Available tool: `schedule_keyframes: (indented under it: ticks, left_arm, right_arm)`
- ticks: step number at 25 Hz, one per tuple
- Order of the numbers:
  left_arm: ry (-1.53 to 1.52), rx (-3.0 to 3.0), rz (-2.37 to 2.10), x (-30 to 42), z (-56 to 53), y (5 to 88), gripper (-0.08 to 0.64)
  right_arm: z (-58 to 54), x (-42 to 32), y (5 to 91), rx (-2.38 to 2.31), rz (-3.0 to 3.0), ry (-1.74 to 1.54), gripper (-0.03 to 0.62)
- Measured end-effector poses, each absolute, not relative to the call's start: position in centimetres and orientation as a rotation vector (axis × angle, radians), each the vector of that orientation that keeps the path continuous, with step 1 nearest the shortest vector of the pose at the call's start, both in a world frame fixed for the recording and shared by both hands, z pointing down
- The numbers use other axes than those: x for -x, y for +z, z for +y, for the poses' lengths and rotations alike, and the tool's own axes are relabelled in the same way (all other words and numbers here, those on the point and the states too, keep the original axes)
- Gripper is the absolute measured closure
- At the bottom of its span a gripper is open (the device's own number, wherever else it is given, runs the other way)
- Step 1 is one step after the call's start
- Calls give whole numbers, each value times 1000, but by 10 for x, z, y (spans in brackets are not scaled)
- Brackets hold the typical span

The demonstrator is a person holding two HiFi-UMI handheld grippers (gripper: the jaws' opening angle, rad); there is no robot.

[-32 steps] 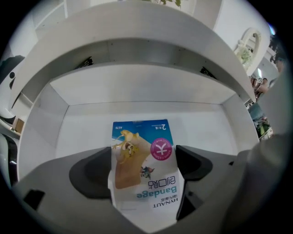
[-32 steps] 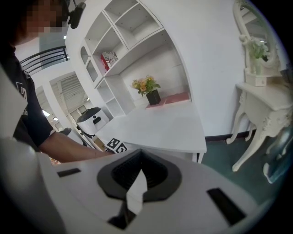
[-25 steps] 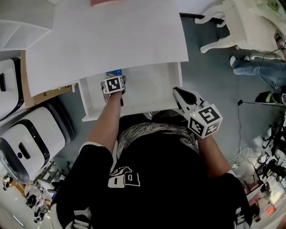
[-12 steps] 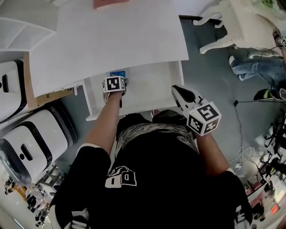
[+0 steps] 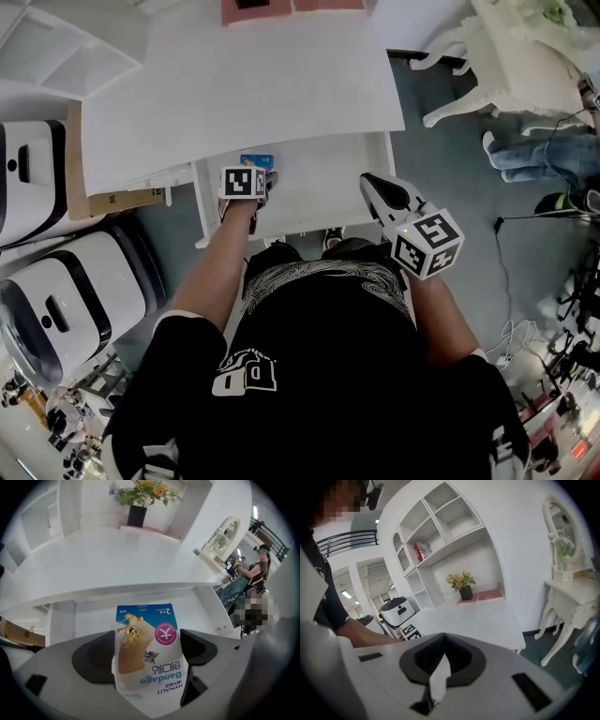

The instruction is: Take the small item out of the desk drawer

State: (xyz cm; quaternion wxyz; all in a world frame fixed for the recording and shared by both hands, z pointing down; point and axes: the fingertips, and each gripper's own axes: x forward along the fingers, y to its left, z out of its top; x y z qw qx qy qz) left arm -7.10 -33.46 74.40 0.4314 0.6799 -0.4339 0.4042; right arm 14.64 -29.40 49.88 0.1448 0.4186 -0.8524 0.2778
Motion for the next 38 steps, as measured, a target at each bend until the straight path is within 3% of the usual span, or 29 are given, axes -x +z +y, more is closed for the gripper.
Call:
schedule_keyframes:
  ticks: [14, 38]
  left_arm:
    - [809, -1908, -1059, 76, -329, 646, 135]
    - [210, -2378, -989, 65, -302, 432, 135]
  right_arm:
    - [-292, -102, 462, -1199, -2532, 712, 583]
    - [-290, -49, 385, -1194, -2761, 528, 584]
